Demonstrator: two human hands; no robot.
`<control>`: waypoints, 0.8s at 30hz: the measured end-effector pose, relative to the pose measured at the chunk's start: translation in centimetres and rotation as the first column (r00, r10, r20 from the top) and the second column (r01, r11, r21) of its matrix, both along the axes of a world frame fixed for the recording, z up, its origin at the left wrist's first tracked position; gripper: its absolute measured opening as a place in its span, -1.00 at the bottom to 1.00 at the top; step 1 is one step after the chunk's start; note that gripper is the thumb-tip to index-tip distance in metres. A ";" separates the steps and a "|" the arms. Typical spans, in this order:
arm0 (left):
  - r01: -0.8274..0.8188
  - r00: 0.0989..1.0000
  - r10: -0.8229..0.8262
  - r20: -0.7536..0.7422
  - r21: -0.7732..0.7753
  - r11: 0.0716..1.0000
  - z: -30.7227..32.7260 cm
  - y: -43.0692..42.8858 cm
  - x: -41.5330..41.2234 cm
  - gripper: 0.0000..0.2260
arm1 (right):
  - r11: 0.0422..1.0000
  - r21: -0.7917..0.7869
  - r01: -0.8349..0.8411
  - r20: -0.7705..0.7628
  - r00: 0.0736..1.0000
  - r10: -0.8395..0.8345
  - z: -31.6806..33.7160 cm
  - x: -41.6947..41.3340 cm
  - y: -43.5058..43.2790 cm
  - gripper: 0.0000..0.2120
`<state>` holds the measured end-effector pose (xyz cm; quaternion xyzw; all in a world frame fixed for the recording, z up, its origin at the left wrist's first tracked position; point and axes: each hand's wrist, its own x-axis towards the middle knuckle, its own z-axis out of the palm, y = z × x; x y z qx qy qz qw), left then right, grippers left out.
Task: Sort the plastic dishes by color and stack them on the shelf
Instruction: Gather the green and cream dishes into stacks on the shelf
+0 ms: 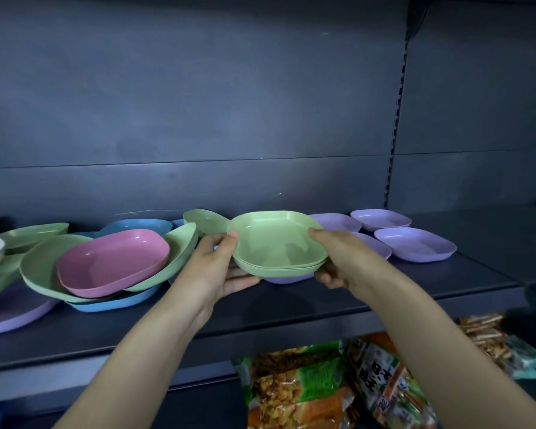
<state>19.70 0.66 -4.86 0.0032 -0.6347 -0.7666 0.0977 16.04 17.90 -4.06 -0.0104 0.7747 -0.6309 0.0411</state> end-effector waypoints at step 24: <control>-0.008 0.911 0.352 0.215 -0.844 0.537 -0.4 0.9 -8.7 -0.67 | 0.995 -0.023 0.102 0.140 0.985 -0.097 0.0 -9.9 10.5 -0.88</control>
